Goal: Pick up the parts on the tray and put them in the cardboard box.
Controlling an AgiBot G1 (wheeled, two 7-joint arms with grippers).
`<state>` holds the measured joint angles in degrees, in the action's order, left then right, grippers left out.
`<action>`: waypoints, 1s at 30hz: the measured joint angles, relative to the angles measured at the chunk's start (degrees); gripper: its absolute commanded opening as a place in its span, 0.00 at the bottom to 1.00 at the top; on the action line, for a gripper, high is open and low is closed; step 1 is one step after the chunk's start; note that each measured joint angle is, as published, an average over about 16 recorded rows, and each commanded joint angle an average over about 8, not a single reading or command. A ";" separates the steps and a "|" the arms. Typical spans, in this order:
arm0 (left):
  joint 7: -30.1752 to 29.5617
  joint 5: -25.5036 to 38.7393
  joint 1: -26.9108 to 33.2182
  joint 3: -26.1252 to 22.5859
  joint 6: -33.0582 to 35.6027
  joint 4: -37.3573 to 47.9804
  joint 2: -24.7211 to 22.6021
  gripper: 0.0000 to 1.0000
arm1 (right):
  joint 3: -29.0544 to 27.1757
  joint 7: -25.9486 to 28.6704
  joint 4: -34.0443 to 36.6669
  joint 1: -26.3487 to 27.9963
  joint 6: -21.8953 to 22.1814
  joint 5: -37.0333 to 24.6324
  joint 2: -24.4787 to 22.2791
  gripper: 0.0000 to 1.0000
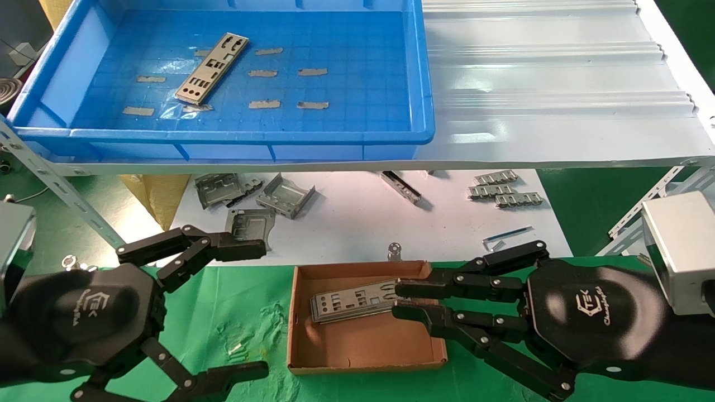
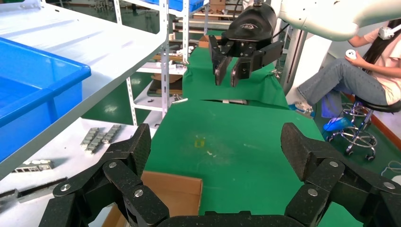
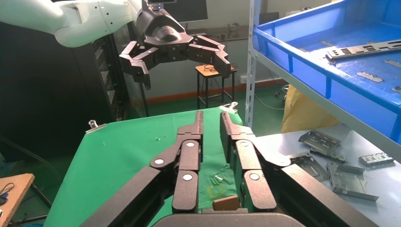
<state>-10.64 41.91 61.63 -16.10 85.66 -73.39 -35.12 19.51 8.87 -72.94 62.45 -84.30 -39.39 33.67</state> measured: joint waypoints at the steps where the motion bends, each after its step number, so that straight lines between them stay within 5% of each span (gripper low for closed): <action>1: 0.00 0.00 0.00 0.00 0.00 0.00 0.00 1.00 | 0.00 0.00 0.00 0.00 0.00 0.00 0.00 0.00; 30: 0.00 0.09 0.20 -0.03 0.00 -0.07 -0.06 1.00 | 0.00 0.00 0.00 0.00 0.00 0.00 0.00 0.00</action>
<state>-10.65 42.00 61.83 -16.13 85.67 -73.46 -35.18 19.51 8.87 -72.94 62.45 -84.31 -39.39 33.67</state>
